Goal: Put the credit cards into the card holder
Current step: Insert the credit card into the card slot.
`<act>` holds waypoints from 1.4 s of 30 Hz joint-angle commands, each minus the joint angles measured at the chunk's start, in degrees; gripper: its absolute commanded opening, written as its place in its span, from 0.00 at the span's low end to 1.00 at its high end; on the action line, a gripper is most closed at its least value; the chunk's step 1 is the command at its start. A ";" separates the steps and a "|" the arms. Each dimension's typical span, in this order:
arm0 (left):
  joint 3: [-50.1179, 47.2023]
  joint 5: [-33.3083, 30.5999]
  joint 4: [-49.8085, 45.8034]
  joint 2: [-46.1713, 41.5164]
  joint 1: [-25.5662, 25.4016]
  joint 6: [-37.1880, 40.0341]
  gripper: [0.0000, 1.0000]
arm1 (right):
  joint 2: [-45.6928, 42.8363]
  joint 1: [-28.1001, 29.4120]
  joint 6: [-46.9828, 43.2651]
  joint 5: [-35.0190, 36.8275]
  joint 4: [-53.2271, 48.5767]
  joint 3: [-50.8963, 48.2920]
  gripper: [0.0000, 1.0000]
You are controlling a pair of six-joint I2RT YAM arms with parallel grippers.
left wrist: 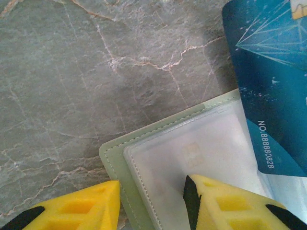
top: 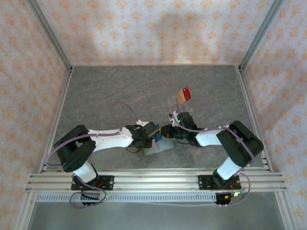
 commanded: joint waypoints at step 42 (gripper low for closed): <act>-3.68 -0.64 -2.73 2.02 -0.46 -0.65 0.41 | 8.80 0.44 8.43 -3.74 14.16 1.94 0.00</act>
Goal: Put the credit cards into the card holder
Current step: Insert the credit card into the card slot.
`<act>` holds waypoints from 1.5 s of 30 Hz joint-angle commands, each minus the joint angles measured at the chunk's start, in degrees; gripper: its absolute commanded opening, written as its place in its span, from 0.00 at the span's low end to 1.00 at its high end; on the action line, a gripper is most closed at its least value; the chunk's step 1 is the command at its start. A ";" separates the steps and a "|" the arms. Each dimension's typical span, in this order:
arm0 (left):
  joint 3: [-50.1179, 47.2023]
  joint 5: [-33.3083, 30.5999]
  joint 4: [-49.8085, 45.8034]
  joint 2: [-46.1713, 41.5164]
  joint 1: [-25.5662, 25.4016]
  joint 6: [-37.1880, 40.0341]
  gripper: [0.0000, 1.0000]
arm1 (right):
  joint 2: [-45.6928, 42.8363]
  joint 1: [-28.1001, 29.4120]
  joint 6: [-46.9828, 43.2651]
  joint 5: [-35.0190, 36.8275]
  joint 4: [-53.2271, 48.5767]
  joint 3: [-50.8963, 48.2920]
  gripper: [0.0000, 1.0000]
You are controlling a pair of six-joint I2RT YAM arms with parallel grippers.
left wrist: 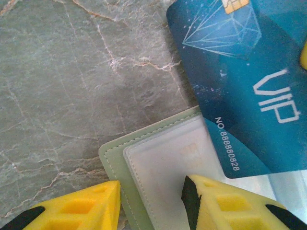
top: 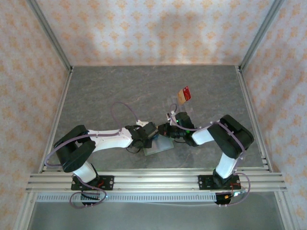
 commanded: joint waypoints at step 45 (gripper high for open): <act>-3.97 -0.84 -2.66 3.18 -0.46 -1.33 0.41 | -8.16 3.24 -0.68 6.84 0.03 -12.80 0.00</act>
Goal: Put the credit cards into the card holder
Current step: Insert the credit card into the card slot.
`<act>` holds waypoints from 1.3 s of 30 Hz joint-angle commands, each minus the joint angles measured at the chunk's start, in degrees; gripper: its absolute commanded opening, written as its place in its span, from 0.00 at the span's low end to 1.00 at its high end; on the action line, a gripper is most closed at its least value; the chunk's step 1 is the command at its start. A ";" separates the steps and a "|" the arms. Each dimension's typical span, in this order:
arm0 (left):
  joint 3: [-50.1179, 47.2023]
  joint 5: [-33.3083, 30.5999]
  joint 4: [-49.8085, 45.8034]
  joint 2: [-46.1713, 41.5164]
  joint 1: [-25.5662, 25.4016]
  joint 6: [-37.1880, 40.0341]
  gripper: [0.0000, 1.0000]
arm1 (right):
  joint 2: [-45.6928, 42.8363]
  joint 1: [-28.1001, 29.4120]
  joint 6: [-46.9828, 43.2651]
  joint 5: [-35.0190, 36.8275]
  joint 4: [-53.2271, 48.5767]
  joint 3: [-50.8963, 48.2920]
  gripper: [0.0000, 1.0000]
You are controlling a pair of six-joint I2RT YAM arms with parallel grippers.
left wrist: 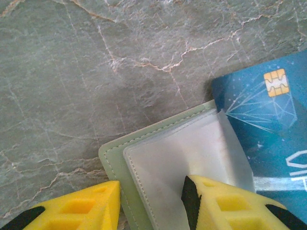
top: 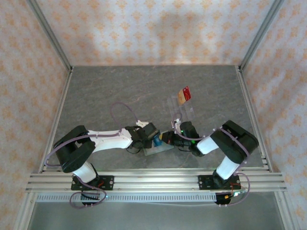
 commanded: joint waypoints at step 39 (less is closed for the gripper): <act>-4.01 0.06 -3.04 3.04 -0.09 -1.03 0.41 | -2.26 0.65 -7.24 -3.40 -16.21 5.20 0.00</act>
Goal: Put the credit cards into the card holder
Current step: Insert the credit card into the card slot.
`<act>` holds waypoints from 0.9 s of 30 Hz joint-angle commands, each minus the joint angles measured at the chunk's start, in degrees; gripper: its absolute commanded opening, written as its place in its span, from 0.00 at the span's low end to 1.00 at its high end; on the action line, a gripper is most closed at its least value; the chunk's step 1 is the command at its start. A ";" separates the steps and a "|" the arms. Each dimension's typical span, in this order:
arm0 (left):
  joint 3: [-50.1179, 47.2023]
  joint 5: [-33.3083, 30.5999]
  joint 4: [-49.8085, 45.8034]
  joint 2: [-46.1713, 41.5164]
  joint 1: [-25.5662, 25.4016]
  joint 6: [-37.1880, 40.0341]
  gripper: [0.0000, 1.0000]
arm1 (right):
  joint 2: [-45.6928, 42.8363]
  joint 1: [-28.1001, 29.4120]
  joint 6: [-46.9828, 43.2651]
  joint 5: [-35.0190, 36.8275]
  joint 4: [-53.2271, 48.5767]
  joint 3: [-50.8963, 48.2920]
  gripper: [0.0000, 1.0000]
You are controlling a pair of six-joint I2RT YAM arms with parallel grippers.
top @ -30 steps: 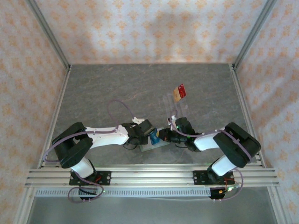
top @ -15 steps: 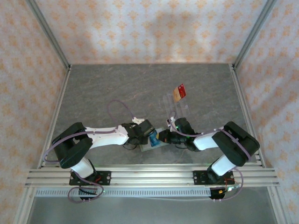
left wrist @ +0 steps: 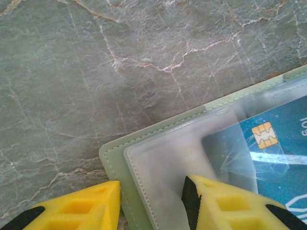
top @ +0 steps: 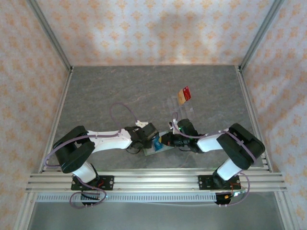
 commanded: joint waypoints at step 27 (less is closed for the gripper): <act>-4.19 0.08 -3.64 2.57 -0.21 -0.81 0.41 | 5.65 3.76 4.20 9.61 8.14 -2.66 0.00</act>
